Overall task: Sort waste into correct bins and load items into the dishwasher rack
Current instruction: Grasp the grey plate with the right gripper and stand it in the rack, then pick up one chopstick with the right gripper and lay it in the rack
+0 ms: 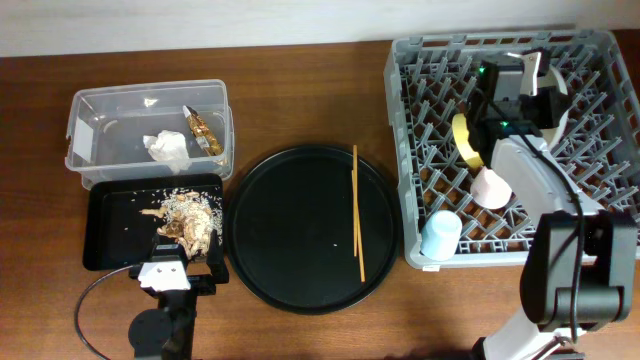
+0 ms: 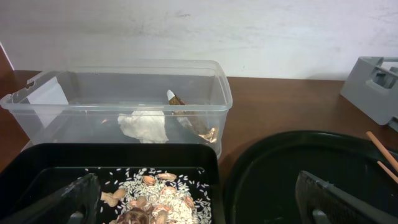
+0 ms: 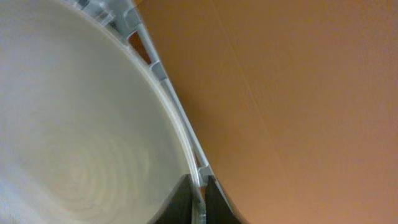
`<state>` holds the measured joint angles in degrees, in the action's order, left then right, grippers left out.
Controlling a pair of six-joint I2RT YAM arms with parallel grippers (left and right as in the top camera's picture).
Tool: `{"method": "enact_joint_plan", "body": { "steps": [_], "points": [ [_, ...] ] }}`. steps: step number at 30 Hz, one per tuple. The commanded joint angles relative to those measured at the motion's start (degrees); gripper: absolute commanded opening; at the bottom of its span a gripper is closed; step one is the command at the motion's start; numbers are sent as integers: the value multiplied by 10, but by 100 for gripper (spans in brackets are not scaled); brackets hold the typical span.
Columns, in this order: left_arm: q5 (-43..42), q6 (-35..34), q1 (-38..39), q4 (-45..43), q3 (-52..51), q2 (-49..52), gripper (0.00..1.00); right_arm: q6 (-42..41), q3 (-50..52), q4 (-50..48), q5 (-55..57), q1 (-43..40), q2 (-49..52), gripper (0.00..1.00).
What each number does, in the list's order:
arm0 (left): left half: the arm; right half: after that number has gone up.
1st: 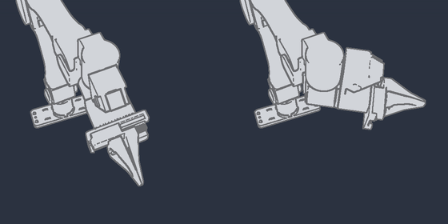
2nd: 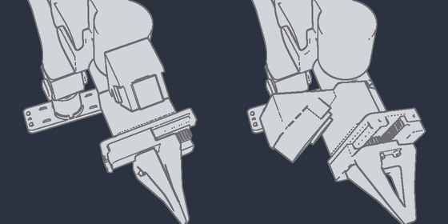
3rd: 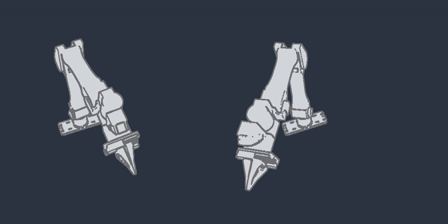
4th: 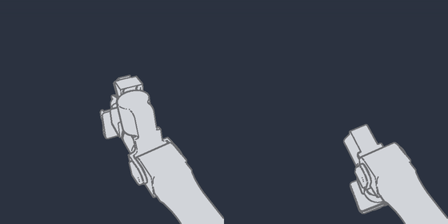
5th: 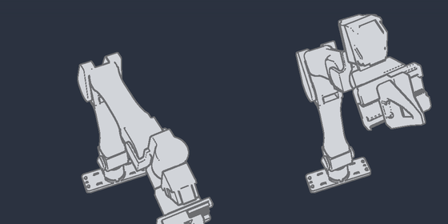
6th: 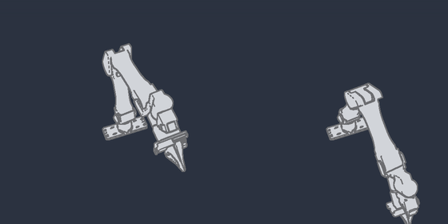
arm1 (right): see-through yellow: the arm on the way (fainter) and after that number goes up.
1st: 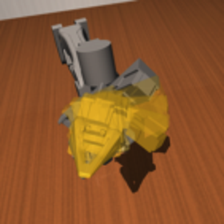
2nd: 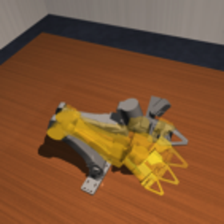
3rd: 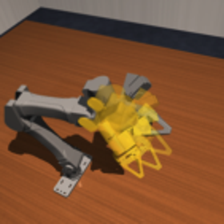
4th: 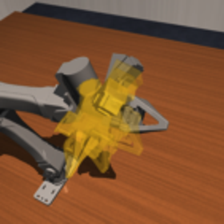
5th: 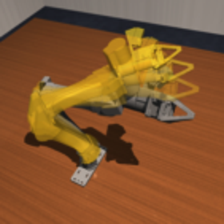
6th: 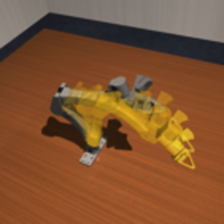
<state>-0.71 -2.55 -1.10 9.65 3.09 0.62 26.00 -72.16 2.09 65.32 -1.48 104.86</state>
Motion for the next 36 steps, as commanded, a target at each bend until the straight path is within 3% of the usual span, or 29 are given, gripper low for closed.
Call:
{"method": "enact_joint_plan", "body": {
  "steps": [1, 4, 6, 7, 8, 9, 10, 11, 12, 13, 17, 19, 21, 22, 24, 25, 27, 28, 30, 33, 36],
  "points": [
    [-4, 7, -3, 0, -3, -3, 99, 10, -3, -9, 17, 48, -19, 75],
    [-4, 7, -3, 0, -3, -3, 99, 10, -3, 10, 28, 183, -128, 78],
    [-4, 7, -3, 0, -3, -3, 99, -40, -3, 134, 27, 304, -177, 82],
    [-4, 7, -3, 0, -3, -3, 99, -142, -3, 265, -33, 359, -182, 83],
    [-4, 7, -3, 0, -3, -3, 99, -236, -3, 368, -184, 391, -181, 83],
    [-4, 7, -3, 0, -3, -3, 99, -331, -3, 439, -412, 409, -176, 80],
    [-4, 7, -3, 0, -3, -3, 99, -395, -3, 463, -573, 409, -172, 78],
    [-4, 7, -3, 0, -3, -3, 99, -435, 0, 477, -662, 409, -167, 65],
    [-4, 7, -3, 0, -3, -3, 99, -503, 9, 480, -650, 408, -161, 57],
    [-4, 7, -3, 0, -3, -3, 99, -557, 16, 473, -603, 400, -150, 56],
    [-4, 7, -3, 0, -3, -3, 99, -581, 31, 406, -577, 358, -27, 45],
    [-4, 7, -3, 0, -3, -3, 100, -596, 31, 388, -575, 328, 39, 29],
    [-4, 7, -3, 0, -3, -3, 99, -599, 31, 381, -580, 321, 60, 5],
    [-4, 7, -3, 0, -3, -3, 99, -599, 31, 380, -581, 322, 60, 4],
    [-4, 7, -3, 0, -3, -3, 99, -582, 30, 379, -605, 322, 57, 5],
    [-4, 7, -3, 0, -3, -3, 99, -555, 28, 379, -621, 322, 47, 13],
    [-4, 7, -3, 0, -3, -3, 99, -532, 24, 381, -655, 322, 15, 45],
    [-4, 7, -3, 0, -3, -3, 99, -532, 25, 381, -700, 322, 16, 53],
    [-4, 7, -3, 0, -3, -3, 99, -550, 45, 382, -739, 323, 31, 52],
    [-4, 7, -3, 0, -3, -3, 99, -461, 47, 367, -834, 339, 22, 43],
    [-4, 7, -3, 0, -3, -3, 99, -466, 48, 350, -791, 414, 19, 43]
  ]
}}
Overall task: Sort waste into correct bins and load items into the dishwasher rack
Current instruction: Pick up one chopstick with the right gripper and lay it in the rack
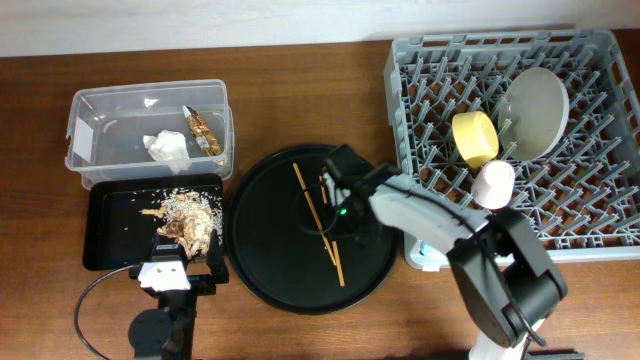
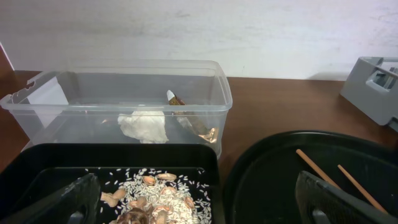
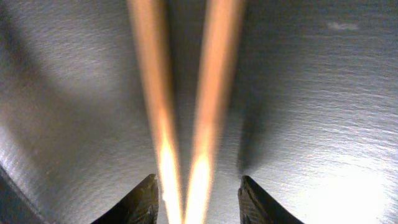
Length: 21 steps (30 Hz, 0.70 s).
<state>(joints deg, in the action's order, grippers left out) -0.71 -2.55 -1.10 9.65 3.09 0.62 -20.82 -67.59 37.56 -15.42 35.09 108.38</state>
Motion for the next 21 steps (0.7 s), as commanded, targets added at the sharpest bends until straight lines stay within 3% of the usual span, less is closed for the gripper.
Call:
{"method": "enact_joint_plan", "body": {
  "steps": [1, 3, 8, 11, 14, 16, 17, 18, 21],
  "points": [
    [-4, 7, -3, 0, -3, -3, 99, -41, 2, 3, 71, 68, -16, 40],
    [-4, 7, -3, 0, -3, -3, 99, -93, 2, 30, 131, 80, -16, 32],
    [-4, 7, -3, 0, -3, -3, 99, -29, 2, 34, 53, 78, -15, 31],
    [-4, 7, -3, 0, -3, -3, 99, 28, 2, 0, -6, 93, -15, 37],
    [-4, 7, -3, 0, -3, -3, 99, -54, 4, 5, 72, 114, -2, 36],
    [-4, 7, -3, 0, -3, -3, 99, -70, 8, -1, 86, 113, 27, 25],
    [-4, 7, -3, 0, -3, -3, 99, -72, 8, 0, 84, 113, 38, 11],
    [-4, 7, -3, 0, -3, -3, 99, -72, 8, 1, 81, 113, 39, 4],
    [-4, 7, -3, 0, -3, -3, 100, -71, 6, 6, 80, 113, 33, 4]
  ]
}}
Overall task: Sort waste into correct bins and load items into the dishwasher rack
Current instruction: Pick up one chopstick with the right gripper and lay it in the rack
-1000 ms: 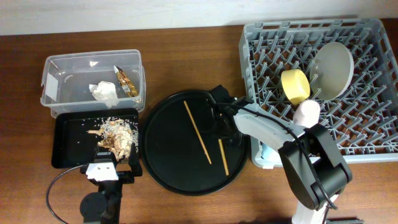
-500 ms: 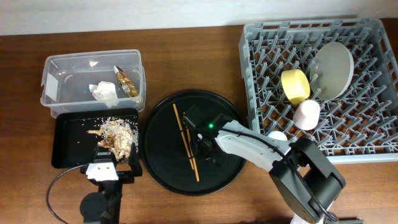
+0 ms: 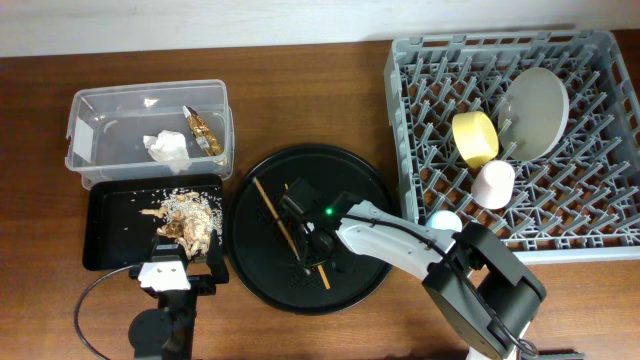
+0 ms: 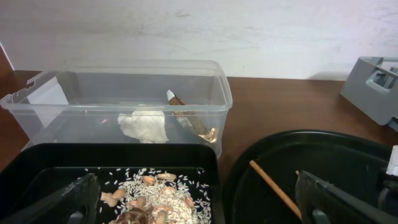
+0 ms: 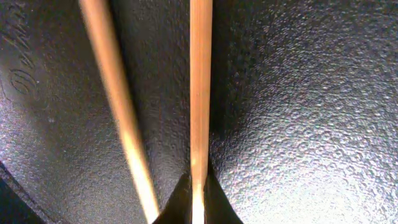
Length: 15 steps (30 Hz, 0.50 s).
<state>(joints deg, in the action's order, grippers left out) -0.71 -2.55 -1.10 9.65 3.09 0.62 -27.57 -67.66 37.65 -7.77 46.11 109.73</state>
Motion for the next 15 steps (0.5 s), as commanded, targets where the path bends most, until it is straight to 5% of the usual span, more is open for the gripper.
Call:
{"method": "enact_joint_plan", "body": {
  "steps": [1, 6, 12, 14, 15],
  "points": [
    [-4, 7, -3, 0, -3, -3, 99, 3, -4, 14, 10, -2, -11, 4],
    [-4, 7, -3, 0, -3, -3, 99, 67, -37, 59, 152, -166, -261, 4],
    [-4, 7, -3, 0, -3, -3, 99, 179, -37, 36, 225, -329, -152, 4],
    [-4, 7, -3, 0, -3, -3, 99, 198, -42, 52, 136, -326, -168, 47],
    [-4, 7, -3, 0, -3, -3, 99, 198, -48, 73, 62, -312, -184, 58]
  ]
}}
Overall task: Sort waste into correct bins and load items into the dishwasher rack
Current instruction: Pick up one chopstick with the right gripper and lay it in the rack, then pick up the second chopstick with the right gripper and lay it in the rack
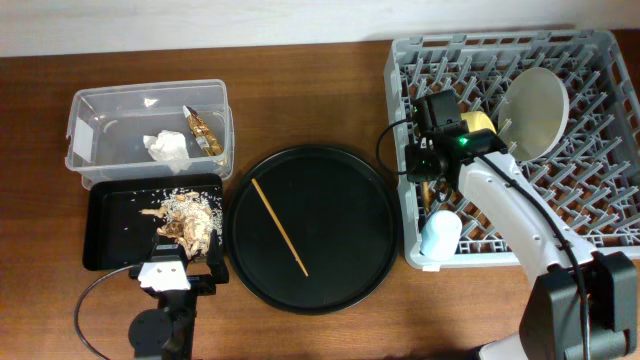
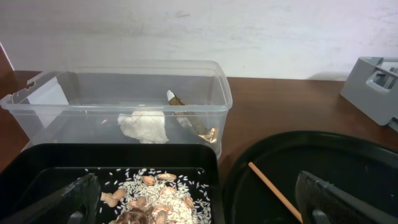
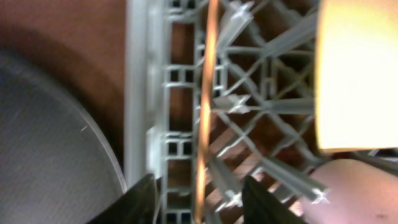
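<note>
One wooden chopstick [image 1: 278, 226] lies slanted on the round black tray [image 1: 370, 200]. A second chopstick [image 3: 205, 118] rests among the pegs at the left edge of the grey dishwasher rack [image 1: 600, 60]. My right gripper [image 3: 199, 185] hovers over it, open, with a finger on each side. The rack also holds a white plate [image 1: 535, 100], a yellow cup [image 1: 478, 122], a pink cup [image 3: 351, 186] and a pale blue cup [image 1: 440, 235]. My left gripper [image 2: 199, 205] stands open above the black rectangular tray [image 1: 105, 215] of rice and food scraps.
A clear plastic bin [image 1: 150, 125] at the back left holds a crumpled tissue [image 1: 168, 148] and a wrapper [image 1: 203, 130]. Bare brown table lies between the bin and the rack.
My right gripper was shut on one chopstick on the round tray. Now it is open over the rack's left edge, with that chopstick lying in the rack. The other chopstick stays on the tray.
My right gripper was first shut on the plate's rim in the rack, with both chopsticks together on the round tray. Then the plate stood in the rack and the gripper was open over the chopsticks. It shut on one, which now lies in the rack. The left arm never moved.
</note>
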`<state>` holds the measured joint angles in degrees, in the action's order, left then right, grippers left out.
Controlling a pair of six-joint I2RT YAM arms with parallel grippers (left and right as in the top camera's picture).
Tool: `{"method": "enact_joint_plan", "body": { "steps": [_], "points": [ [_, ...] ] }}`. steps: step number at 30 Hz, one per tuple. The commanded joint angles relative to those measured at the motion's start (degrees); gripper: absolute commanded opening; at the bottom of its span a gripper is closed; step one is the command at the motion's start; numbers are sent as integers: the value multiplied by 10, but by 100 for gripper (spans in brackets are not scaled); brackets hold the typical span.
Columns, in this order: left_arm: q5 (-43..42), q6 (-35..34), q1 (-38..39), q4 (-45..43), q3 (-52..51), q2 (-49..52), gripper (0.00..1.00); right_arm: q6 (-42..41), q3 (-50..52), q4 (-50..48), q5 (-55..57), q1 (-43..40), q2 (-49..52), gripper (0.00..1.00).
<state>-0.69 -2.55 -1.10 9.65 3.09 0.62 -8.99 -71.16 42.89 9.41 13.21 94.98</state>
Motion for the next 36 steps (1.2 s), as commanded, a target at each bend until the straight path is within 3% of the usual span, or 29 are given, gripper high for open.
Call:
{"method": "enact_joint_plan", "body": {
  "steps": [1, 2, 3, 5, 6, 10, 11, 13, 14, 16, 19, 21, 23, 26, 30, 31, 32, 33, 36],
  "points": [
    [-5, 7, -3, 0, -3, -3, 99, 7, -13, 28, -197, 64, -52, 58],
    [-5, 7, -3, 0, -3, -3, 99, -102, -3, 34, -196, 220, -32, 56],
    [-5, 7, -3, 0, -3, -3, 99, -156, -3, 12, -151, 293, 0, 56],
    [-5, 7, -3, 0, -3, -3, 99, -189, -3, -30, -85, 361, 54, 57],
    [-5, 7, -3, 0, -3, -3, 99, -190, -3, -55, -73, 385, 86, 57],
    [-5, 7, -3, 0, -3, -3, 99, -219, -3, -86, -49, 392, 187, 41],
    [-5, 7, -3, 0, -3, -3, 99, -215, -3, -90, -63, 389, 189, 34],
    [-5, 7, -3, 0, -3, -3, 99, -213, -3, -90, -74, 389, 189, 4],
    [-5, 7, -3, 0, -3, -3, 99, -214, -3, -72, -73, 388, 188, 4],
    [-5, 7, -3, 0, -3, -3, 99, -213, -7, -66, -69, 378, 150, 4],
    [-5, 7, -3, 0, -3, -3, 99, -213, -31, -17, 21, 313, -5, 4],
    [-5, 7, -3, 0, -3, -3, 99, -139, -31, -13, 48, 218, -106, 4],
    [-5, 7, -3, 0, -3, -3, 99, -75, -31, -10, 48, 138, -142, 4],
    [-5, 7, -3, 0, -3, -3, 99, -17, -29, -2, 30, 30, -106, 4],
    [-5, 7, -3, 0, -3, -3, 99, -13, -30, -16, 42, 17, -21, 4],
    [-5, 7, -3, 0, -3, -3, 99, -13, -36, -18, 41, 17, -23, 8],
    [-5, 7, -3, 0, -3, -3, 100, -13, -55, 5, 40, 19, -35, 38],
    [-5, 7, -3, 0, -3, -3, 99, -13, -76, 33, 32, 21, -51, 47],
    [-5, 7, -3, 0, -3, -3, 99, -13, -167, 150, -15, 45, -150, 51]
  ]
}}
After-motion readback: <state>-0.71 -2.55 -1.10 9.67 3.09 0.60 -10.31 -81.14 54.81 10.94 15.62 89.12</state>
